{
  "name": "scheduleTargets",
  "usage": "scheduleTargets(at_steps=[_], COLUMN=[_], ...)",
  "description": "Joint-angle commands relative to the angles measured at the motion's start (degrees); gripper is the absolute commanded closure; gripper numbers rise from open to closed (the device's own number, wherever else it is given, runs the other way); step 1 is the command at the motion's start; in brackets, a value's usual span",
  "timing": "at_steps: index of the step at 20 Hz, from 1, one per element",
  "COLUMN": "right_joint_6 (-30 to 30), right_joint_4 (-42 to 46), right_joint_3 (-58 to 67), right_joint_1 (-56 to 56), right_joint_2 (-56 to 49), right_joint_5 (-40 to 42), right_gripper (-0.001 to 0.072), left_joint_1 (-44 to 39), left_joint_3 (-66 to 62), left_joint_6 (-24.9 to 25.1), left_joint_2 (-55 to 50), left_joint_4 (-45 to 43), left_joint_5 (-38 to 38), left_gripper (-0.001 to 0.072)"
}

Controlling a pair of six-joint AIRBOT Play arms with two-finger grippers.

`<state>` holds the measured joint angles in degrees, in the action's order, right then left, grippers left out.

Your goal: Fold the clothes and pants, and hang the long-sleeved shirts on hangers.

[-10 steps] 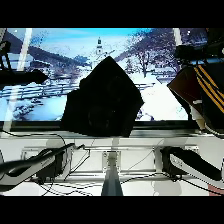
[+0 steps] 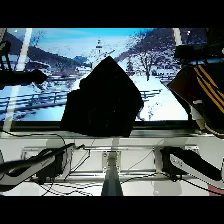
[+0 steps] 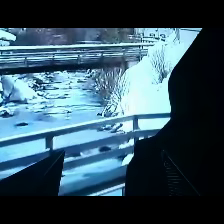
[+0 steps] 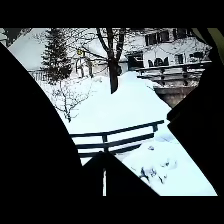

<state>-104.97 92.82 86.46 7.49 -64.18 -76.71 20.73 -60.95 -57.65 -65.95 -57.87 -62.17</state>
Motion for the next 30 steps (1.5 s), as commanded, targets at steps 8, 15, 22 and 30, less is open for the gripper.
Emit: scheduleTargets(at_steps=[8,15,22,30], right_joint_6=[11.54,27.04,24.61,26.29], right_joint_4=[5.97,-31.82,-51.58,-63.54], right_joint_3=[-4.85,-45.42,-65.7,-65.72], right_joint_1=[-3.67,-3.02,7.13,13.7], right_joint_2=[-0.17,8.26,6.91,-7.23], right_joint_5=[-3.98,0.13,17.99,23.02], right_gripper=[0.068,0.068,0.0203,0.0231], left_joint_1=[0.04,0.09,0.04,0.04], left_joint_3=[-0.04,-0.04,-0.04,-0.02], left_joint_6=[0.02,0.02,-3.69,-3.65], left_joint_2=[0.02,0.04,0.04,0.02], left_joint_4=[0.02,1.31,0.87,0.85], left_joint_5=[0.02,-2.43,-4.26,-6.93], left_gripper=[0.0004,0.0005,0.0005,0.0005])
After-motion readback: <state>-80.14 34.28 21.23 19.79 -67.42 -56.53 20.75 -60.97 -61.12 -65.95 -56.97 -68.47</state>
